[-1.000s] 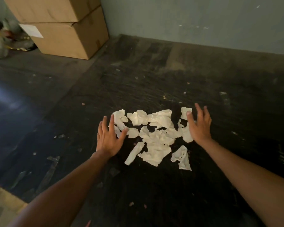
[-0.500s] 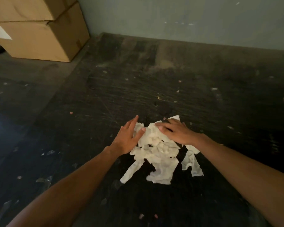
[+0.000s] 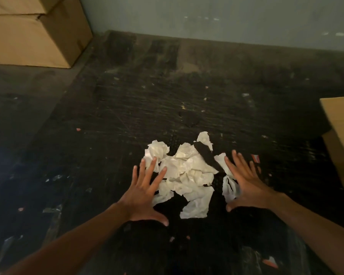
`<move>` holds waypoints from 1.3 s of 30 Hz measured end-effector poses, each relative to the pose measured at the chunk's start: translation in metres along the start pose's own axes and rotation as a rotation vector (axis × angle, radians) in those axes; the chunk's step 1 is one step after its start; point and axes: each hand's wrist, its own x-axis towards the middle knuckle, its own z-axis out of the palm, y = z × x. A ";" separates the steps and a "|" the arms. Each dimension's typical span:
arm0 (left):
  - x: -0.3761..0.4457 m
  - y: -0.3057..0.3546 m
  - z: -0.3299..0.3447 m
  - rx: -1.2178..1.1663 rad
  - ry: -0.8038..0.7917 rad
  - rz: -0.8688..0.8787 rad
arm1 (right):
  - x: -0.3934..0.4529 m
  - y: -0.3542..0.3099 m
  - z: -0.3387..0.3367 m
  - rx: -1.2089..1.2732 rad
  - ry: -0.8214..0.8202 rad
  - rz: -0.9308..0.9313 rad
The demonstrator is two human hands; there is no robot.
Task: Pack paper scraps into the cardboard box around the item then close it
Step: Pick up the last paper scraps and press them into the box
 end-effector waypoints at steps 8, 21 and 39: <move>0.065 0.030 -0.009 -0.031 0.023 0.045 | 0.064 -0.028 -0.022 -0.170 0.031 -0.249; 0.093 0.060 0.007 -0.146 0.220 -0.280 | 0.130 -0.030 -0.038 -0.186 0.185 -0.333; 0.115 0.021 -0.022 -0.122 0.305 -0.329 | 0.114 -0.037 -0.058 0.419 0.288 -0.174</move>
